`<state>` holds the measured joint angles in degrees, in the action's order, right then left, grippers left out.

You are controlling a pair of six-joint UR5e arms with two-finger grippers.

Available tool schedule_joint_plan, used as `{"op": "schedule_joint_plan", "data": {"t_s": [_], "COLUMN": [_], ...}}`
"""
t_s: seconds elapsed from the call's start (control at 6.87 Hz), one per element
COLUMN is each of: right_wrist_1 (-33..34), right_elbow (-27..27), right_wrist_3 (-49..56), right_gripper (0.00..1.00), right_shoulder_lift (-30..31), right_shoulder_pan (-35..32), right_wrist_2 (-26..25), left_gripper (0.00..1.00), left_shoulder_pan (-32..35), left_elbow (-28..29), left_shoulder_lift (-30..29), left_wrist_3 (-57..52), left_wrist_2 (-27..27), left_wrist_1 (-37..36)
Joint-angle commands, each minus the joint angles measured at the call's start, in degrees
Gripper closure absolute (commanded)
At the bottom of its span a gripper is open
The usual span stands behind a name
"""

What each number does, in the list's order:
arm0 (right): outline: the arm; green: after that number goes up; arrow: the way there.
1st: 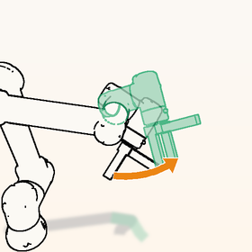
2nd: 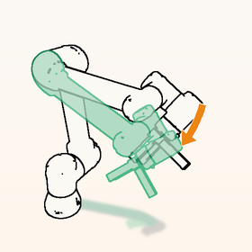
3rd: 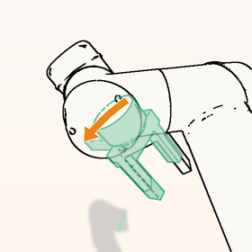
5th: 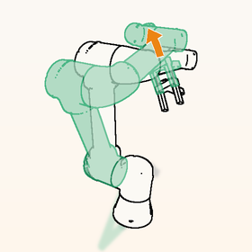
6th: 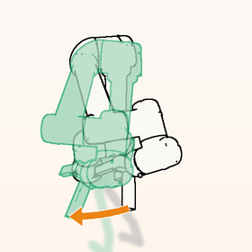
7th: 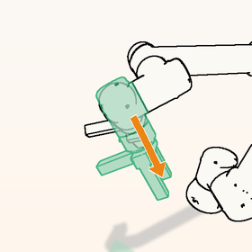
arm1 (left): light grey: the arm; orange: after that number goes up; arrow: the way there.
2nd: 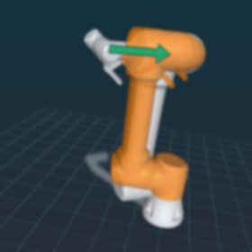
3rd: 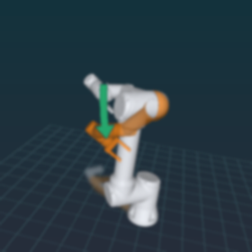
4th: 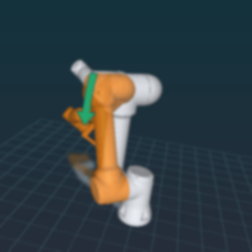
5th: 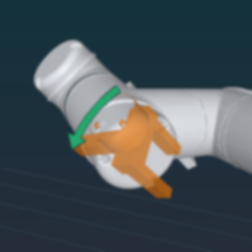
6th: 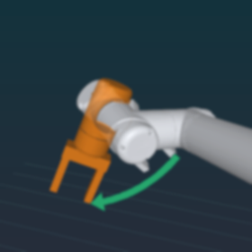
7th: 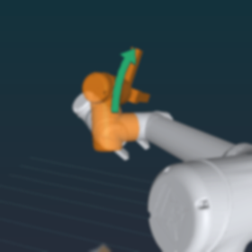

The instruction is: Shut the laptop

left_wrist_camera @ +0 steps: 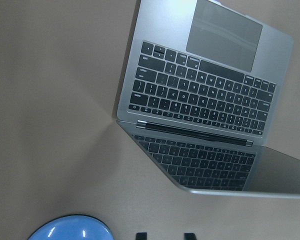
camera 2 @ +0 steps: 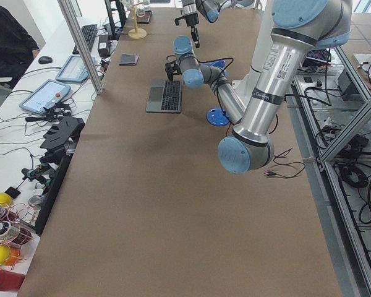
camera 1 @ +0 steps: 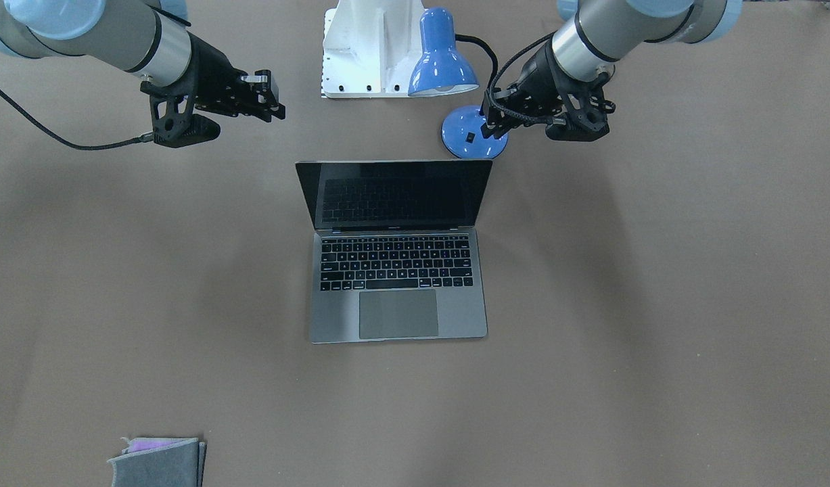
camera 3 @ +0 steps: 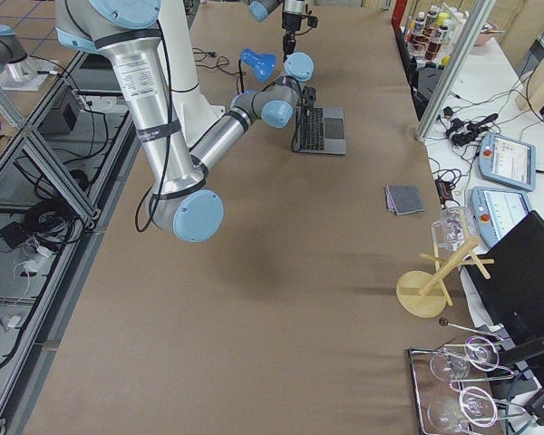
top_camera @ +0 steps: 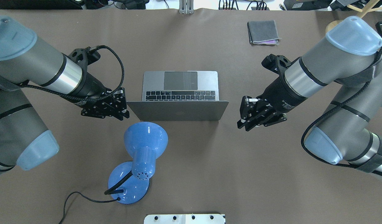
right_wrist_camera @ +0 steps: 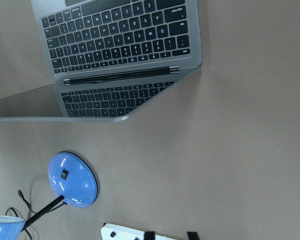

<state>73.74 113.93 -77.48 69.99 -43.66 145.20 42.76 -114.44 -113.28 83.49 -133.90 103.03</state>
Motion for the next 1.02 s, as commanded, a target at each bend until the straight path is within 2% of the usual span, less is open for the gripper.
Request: {"op": "schedule_joint_plan", "data": {"t_s": [0.0, 0.15, 0.44, 0.73, 0.87], "right_wrist_1": [0.0, 0.1, 0.1, 0.1, 0.0], "right_elbow": [0.7, 0.6, -1.2, -6.3, -6.8], "right_wrist_3": [-0.4, -0.3, -0.2, -0.2, -0.1], "right_gripper": [0.99, 1.00, 1.00, 1.00, 1.00], "right_shoulder_lift": [-0.1, -0.4, -0.8, -6.1, -6.4], "right_shoulder_pan": [2.1, 2.8, 4.9, 5.4, 5.4], "right_wrist_2": [-0.5, -1.3, -4.4, -6.7, -8.1], "left_gripper": [1.00, 1.00, 1.00, 1.00, 1.00], "left_shoulder_pan": [-2.3, -4.0, -5.1, -5.7, -5.8], "left_elbow": [-0.1, 0.1, 0.9, 3.0, 3.7], "left_shoulder_lift": [-0.3, -1.1, -1.6, -3.4, -3.7], "left_wrist_3": [2.1, 3.0, 3.0, 3.1, 3.1], "left_wrist_2": [2.4, 4.7, 5.5, 6.7, 6.8], "left_wrist_1": [0.1, 0.0, 0.0, 0.0, 0.0]}}
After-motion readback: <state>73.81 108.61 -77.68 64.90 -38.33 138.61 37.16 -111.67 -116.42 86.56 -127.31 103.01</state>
